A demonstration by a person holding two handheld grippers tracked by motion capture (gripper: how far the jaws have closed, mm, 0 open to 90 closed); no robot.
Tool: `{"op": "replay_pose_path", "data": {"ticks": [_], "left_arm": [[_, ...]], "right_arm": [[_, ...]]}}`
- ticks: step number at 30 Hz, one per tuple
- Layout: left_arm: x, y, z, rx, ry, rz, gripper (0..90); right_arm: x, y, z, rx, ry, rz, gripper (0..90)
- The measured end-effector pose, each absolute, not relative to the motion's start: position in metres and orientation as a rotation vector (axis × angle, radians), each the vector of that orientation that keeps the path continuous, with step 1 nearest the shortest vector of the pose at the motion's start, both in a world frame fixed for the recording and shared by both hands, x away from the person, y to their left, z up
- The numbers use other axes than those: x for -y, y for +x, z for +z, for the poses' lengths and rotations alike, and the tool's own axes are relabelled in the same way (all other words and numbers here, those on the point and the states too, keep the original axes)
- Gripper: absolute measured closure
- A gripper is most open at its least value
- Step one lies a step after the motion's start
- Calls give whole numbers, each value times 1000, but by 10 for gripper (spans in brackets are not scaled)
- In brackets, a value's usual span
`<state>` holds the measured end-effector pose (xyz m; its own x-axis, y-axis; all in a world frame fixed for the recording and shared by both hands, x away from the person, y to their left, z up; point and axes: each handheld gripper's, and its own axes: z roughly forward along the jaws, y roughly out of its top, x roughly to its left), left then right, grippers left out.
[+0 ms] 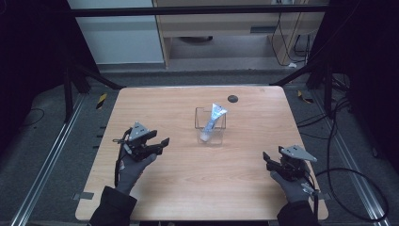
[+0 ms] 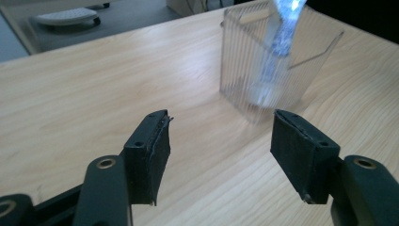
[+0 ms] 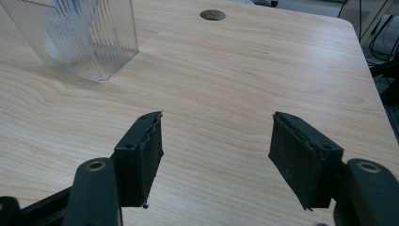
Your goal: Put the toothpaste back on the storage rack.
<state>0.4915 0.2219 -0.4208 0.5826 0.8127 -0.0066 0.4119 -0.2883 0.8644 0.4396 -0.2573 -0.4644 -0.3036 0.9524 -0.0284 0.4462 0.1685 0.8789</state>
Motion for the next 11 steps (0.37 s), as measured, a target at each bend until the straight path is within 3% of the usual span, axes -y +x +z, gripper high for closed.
{"op": "replay_pose_path", "data": {"ticks": [11], "left_arm": [[-267, 465, -439, -1094, 1887, 656, 356]], "right_arm": [[259, 440, -468, -1854, 1326, 1056, 301]]}}
